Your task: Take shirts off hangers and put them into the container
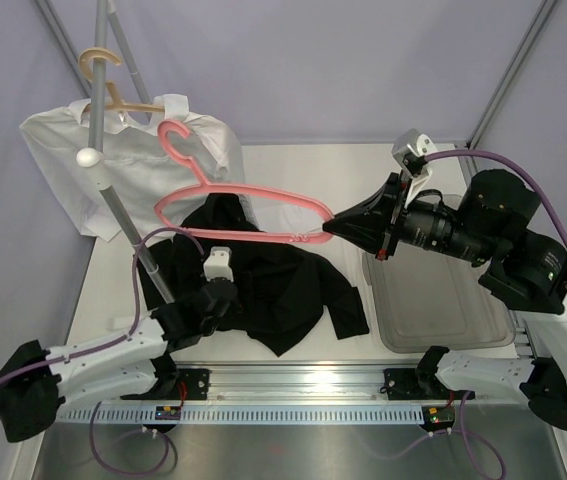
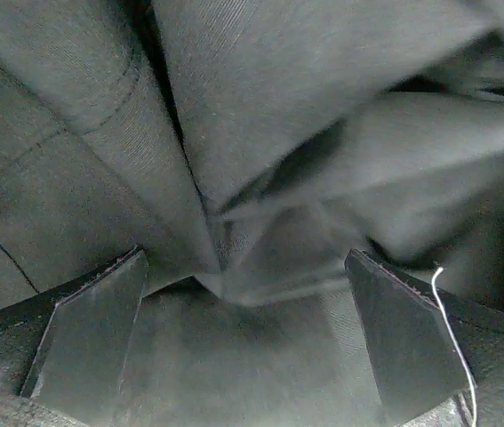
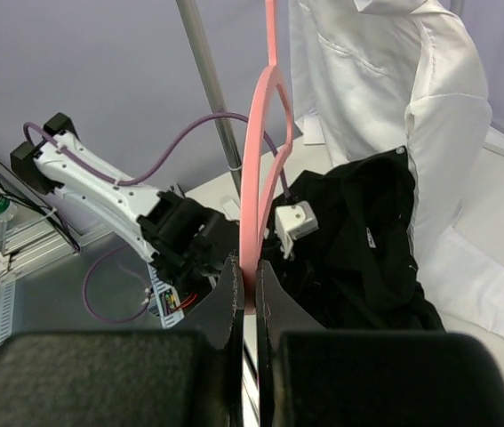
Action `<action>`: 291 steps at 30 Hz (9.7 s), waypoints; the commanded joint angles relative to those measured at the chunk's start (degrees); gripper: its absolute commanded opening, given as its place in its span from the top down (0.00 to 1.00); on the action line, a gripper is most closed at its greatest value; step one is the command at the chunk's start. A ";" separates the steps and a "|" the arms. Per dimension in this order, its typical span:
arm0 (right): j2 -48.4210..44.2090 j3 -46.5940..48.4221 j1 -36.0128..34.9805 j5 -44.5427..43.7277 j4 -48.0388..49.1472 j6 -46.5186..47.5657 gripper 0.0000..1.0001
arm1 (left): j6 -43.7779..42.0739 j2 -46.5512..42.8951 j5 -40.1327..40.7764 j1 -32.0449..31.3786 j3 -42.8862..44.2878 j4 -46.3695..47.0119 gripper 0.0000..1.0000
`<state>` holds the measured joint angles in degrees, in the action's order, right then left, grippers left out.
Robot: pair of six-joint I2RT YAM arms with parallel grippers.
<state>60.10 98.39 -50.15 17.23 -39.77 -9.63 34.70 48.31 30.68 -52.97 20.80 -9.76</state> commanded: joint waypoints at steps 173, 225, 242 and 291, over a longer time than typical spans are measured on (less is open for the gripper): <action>-12.72 -47.60 -8.21 -18.68 30.64 0.83 1.00 | -0.07 -16.13 -48.77 -5.56 31.15 7.64 0.14; -10.01 -44.34 16.93 -76.73 -3.54 -25.24 1.00 | 13.99 -32.23 -52.74 -5.74 8.21 12.40 0.17; -4.29 -43.37 24.31 -82.97 -20.95 -51.67 0.95 | 16.02 -38.64 -51.07 -5.74 6.80 7.13 0.18; 57.40 31.94 21.15 27.31 38.35 3.49 0.07 | 17.60 -43.22 -14.68 -5.65 2.67 -13.89 0.27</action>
<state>114.50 126.67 -28.62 33.06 -11.35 -4.97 52.49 3.99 15.22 -58.41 24.88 -29.41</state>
